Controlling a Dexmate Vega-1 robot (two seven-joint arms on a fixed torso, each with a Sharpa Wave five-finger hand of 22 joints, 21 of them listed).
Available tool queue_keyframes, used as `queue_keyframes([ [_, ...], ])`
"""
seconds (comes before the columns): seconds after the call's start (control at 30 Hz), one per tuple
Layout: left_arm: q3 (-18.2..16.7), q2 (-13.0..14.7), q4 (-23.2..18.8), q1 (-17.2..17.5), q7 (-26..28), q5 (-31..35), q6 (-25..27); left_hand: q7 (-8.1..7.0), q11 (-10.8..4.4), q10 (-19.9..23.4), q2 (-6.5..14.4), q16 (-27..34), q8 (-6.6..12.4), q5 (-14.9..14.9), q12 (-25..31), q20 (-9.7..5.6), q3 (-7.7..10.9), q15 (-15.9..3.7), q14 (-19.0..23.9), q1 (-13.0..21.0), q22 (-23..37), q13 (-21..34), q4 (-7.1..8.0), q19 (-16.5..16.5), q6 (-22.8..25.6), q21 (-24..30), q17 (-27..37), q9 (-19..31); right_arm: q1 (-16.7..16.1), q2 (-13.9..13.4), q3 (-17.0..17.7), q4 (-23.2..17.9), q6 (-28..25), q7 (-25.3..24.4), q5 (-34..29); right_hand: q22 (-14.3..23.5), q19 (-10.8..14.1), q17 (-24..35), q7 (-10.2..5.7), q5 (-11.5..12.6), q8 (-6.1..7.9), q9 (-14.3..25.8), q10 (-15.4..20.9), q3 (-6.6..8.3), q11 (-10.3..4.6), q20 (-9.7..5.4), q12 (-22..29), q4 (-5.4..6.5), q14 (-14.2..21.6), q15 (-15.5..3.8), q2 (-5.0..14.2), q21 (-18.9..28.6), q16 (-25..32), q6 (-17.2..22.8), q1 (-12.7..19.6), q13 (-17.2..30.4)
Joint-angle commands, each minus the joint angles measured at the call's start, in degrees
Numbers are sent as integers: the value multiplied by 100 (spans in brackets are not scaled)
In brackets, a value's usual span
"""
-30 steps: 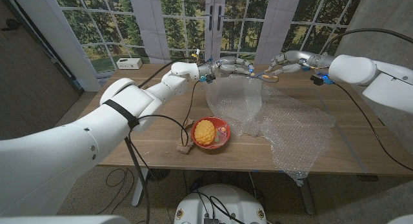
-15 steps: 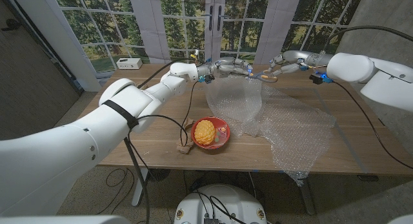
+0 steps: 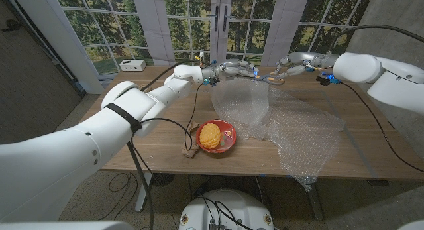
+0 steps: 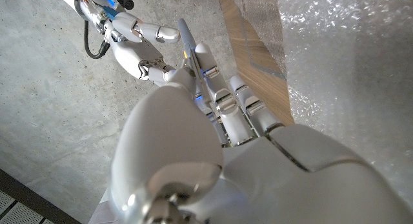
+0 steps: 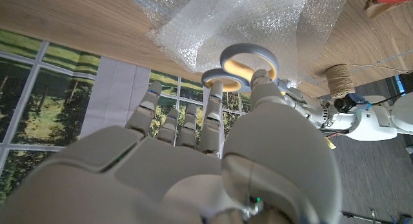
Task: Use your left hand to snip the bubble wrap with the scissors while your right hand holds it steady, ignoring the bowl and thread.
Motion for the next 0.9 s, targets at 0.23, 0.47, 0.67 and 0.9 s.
queue_keyframes([
  [0.23, -12, 11, 8, -1, -18, -1, 24, 37, 2, 43, 0, -25, 18, 26, -45, -345, -22, -385, 64, 45, 8, 31, -1, 56, 32, -32, 27, 15, 192, 118, -164, -11, -76, 183, -257, 3, 39, 19, 21, -8, 7, 21, 67, 10, 9, 26, 46, 43, 34, 30, 3, 27, 10, 37, 35, 20],
  [0.47, -12, 17, 9, 0, 7, 3, 23, 35, 1, 54, 0, -38, 15, 25, -48, -342, -23, -385, 61, 47, 9, 41, -1, 55, 22, -37, 32, 14, 283, 156, -236, 11, -95, 279, -364, 3, 42, 20, 2, -9, 13, 28, 75, 2, 12, 24, 43, 55, 38, 25, 3, 24, 10, 60, 23, 21],
  [0.67, -32, 27, 8, 25, 62, -6, 10, 33, -21, 61, 0, -44, 18, 24, -53, -339, -25, -385, 63, 48, 10, 47, 0, 52, 28, -41, 39, 12, 343, 149, -234, 12, -104, 333, -440, 7, 114, 21, -26, -11, 17, 43, 120, -11, -14, -67, 51, 73, 81, -6, 0, 46, 22, 85, 1, 21],
  [0.9, -24, 24, 10, 17, 76, 1, 37, 20, -24, 52, -5, -58, 21, 25, -68, -337, -29, -384, 56, 48, 11, 48, 0, 52, 34, -45, 41, 10, 241, 115, -143, -13, -19, 238, -413, 10, 101, 22, -75, -10, 49, 59, 154, -17, -53, -72, 53, 82, 103, -37, 4, 34, 25, 178, -6, 22],
])
